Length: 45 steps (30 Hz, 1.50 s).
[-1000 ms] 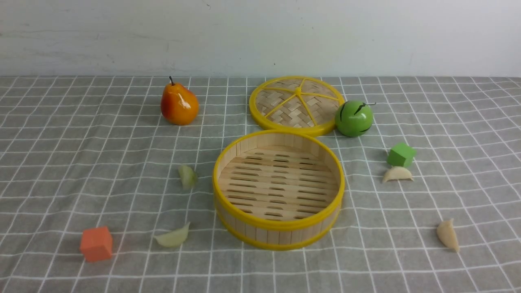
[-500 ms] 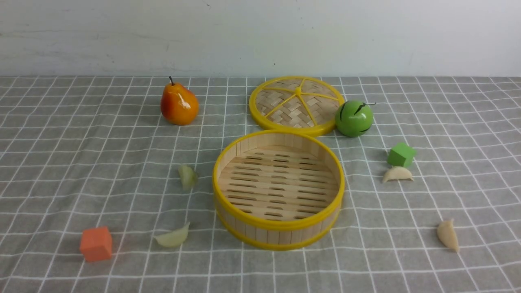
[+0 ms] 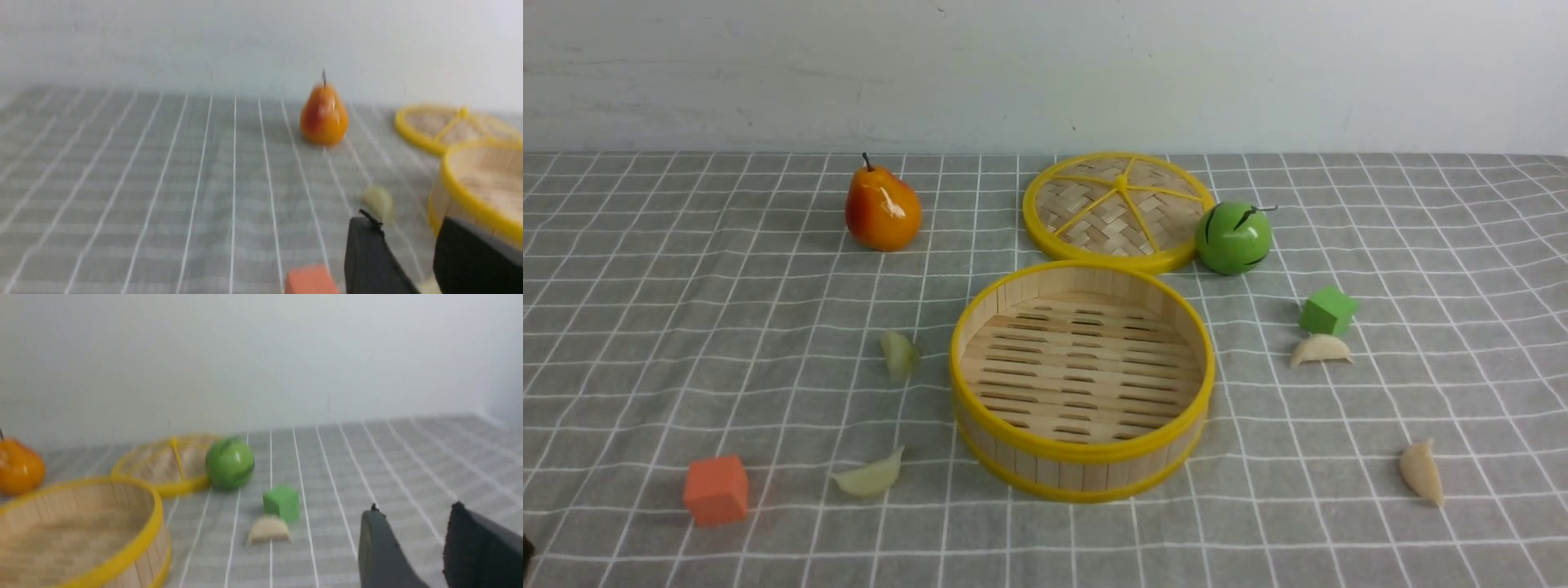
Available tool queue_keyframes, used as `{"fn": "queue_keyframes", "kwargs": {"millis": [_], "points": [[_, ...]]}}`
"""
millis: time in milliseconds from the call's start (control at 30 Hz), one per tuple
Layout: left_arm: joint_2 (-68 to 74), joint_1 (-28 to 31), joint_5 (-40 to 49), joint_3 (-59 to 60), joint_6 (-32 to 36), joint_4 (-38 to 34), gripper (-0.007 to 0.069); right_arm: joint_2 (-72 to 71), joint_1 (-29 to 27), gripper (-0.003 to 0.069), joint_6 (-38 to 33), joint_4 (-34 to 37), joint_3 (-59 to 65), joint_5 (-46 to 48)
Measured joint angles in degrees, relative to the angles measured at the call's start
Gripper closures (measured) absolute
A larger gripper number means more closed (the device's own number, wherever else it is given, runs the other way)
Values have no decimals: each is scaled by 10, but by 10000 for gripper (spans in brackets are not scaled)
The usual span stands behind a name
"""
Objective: Put the dumplings into the steamer on the table with the grey tablecloth.
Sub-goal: 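Reach for and grasp a dumpling on the table with the left gripper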
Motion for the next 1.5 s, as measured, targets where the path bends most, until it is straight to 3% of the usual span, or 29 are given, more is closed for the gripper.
{"fn": "queue_keyframes", "kwargs": {"millis": [233,300,400,433,500,600,667,800,900,1067,1200,1233,1433,1500], "points": [[0,0,-221,0,-10,0,387,0,0,419,41,-2,0,-192],[0,0,-252,0,-33,0,387,0,0,419,67,-2,0,-217],[0,0,-307,-1,-147,-5,387,0,0,424,151,-7,-1,-239],[0,0,-307,-2,-147,-5,387,0,0,426,155,-7,-1,-238],[0,0,-274,-44,-230,9,407,0,0,487,187,-39,-25,-212],[3,0,-191,-144,-246,44,474,0,0,620,196,-100,-81,-164],[25,0,-115,-223,-234,67,538,2,0,666,197,-133,-125,-122],[142,0,-7,-328,-198,83,638,51,0,666,190,-181,-219,14],[256,0,49,-370,-194,73,638,116,0,664,188,-207,-262,118],[417,0,182,-410,-221,-28,638,223,0,663,186,-216,-316,285],[537,0,292,-437,-132,-137,638,307,0,663,160,-174,-351,416],[593,0,336,-455,-60,-201,638,345,3,663,123,-135,-354,456],[738,0,384,-512,113,-391,638,429,73,663,-50,-1,-355,464],[807,-1,387,-554,192,-456,638,465,131,661,-122,29,-355,443]]}}
